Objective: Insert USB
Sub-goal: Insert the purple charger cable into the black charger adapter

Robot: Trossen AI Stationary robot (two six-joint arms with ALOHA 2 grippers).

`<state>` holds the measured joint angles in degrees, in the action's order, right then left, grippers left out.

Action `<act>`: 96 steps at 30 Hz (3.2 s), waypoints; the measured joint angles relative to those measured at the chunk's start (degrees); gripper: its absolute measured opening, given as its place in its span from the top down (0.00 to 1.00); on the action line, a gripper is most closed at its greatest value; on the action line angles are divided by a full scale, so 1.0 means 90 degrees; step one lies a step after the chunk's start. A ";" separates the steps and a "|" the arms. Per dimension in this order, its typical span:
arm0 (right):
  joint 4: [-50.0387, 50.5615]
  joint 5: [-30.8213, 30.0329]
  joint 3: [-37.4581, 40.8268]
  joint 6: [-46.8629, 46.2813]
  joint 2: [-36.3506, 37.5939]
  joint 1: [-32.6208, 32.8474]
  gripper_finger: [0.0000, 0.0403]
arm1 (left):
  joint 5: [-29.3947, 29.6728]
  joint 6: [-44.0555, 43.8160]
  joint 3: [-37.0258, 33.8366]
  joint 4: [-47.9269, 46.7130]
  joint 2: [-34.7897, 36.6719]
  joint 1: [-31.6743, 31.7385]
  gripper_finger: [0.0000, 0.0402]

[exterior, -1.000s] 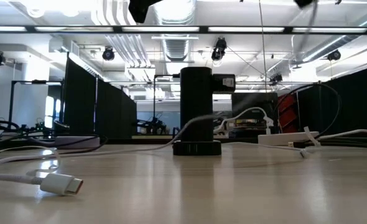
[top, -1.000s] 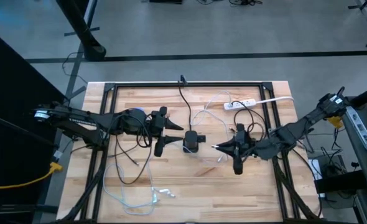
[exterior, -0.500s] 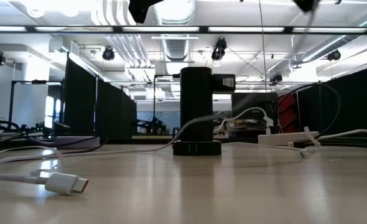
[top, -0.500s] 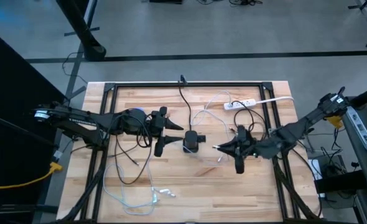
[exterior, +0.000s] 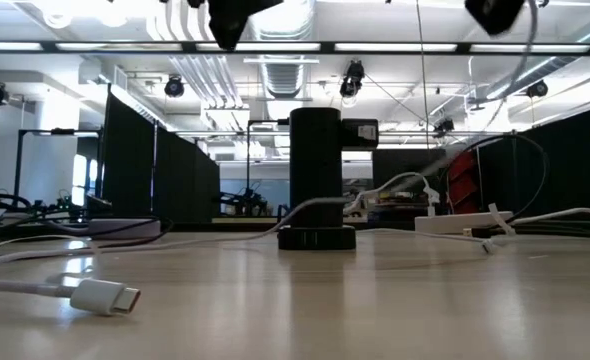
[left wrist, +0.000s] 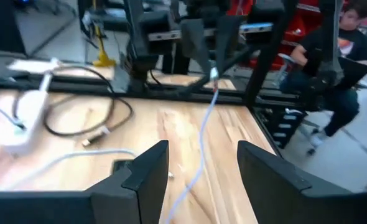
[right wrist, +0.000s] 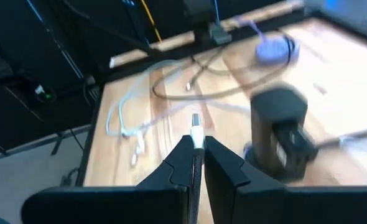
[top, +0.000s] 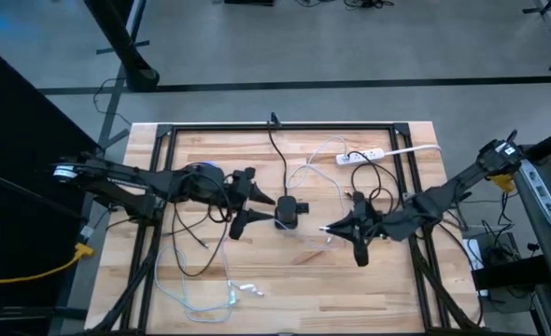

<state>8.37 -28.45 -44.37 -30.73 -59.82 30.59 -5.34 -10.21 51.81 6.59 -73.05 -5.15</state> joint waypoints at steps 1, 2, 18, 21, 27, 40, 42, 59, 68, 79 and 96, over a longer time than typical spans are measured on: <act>-0.0124 -0.0002 0.0176 -0.0059 0.0017 0.0000 0.97 | -0.0013 -0.0076 0.0000 0.0005 -0.0102 0.0007 0.57; -0.0197 -0.0003 0.0325 -0.0112 0.0043 -0.0013 0.97 | -0.0029 -0.0156 0.0000 0.0038 -0.0209 0.0027 0.57; -0.0352 0.0548 0.1725 0.0779 0.0738 -0.0502 0.97 | -0.0319 -0.0284 0.1206 -0.0605 -0.1580 0.0840 0.65; -0.0314 0.0545 0.1961 0.1161 0.0912 -0.0757 0.97 | -0.0303 -0.0202 0.1702 -0.1183 -0.1910 0.0989 0.66; -0.0563 0.0546 0.2287 0.1723 0.1009 -0.1367 0.97 | -0.0322 0.0105 0.2504 -0.2023 -0.2503 0.0965 0.70; -0.2908 0.1043 0.3076 0.2322 0.0458 -0.1913 0.97 | -0.0316 0.0635 0.2820 -0.3565 -0.2579 0.0947 0.81; -0.3103 0.1053 0.3120 0.2363 0.0282 -0.1968 0.97 | -0.0316 0.0635 0.2820 -0.3571 -0.2595 0.0947 0.83; -0.3879 0.1567 0.2941 0.2404 -0.0646 -0.2130 0.97 | -0.0310 0.0566 0.2996 -0.3702 -0.2599 0.0911 0.60; -0.4147 0.1567 0.2916 0.2417 -0.0635 -0.2140 0.97 | -0.0218 0.0844 0.2979 -0.4025 -0.2602 0.0852 0.20; -0.4166 0.1554 0.2916 0.2372 -0.0633 -0.2140 0.97 | 0.0356 0.1075 0.2880 -0.4257 -0.2602 0.0770 0.03; -0.4172 0.1545 0.2916 0.2321 -0.0633 -0.2140 0.97 | 0.0706 0.0747 0.2259 -0.3408 -0.2932 0.0661 0.01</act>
<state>-29.18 -14.55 -18.13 -9.85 -65.52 11.33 1.01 -3.49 72.14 -24.08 -99.44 0.80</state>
